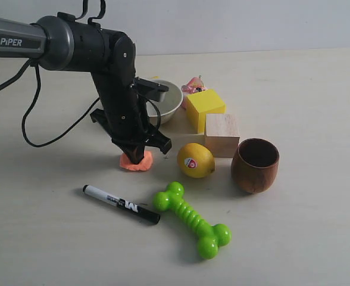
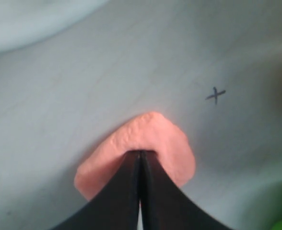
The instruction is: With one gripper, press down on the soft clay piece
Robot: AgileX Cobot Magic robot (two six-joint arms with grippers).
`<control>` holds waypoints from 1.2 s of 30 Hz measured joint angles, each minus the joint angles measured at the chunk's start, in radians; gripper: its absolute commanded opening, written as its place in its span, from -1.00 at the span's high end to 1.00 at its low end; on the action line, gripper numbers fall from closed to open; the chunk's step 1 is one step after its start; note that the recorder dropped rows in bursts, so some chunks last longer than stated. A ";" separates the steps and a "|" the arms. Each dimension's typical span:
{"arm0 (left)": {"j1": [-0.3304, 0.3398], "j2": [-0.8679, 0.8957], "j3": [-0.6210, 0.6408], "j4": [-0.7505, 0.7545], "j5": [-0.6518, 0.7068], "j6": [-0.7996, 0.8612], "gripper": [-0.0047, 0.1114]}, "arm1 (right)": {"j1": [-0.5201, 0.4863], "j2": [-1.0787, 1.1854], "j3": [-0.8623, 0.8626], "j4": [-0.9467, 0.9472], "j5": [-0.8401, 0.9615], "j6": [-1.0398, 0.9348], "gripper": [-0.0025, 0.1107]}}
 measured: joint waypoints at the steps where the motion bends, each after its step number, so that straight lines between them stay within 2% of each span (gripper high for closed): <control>1: 0.000 -0.004 0.002 0.000 -0.003 0.000 0.92 | 0.000 0.000 0.000 0.000 0.000 0.000 0.96; 36: -0.003 -0.160 0.059 0.042 -0.087 -0.035 0.92 | 0.000 0.000 0.000 0.000 0.000 0.000 0.96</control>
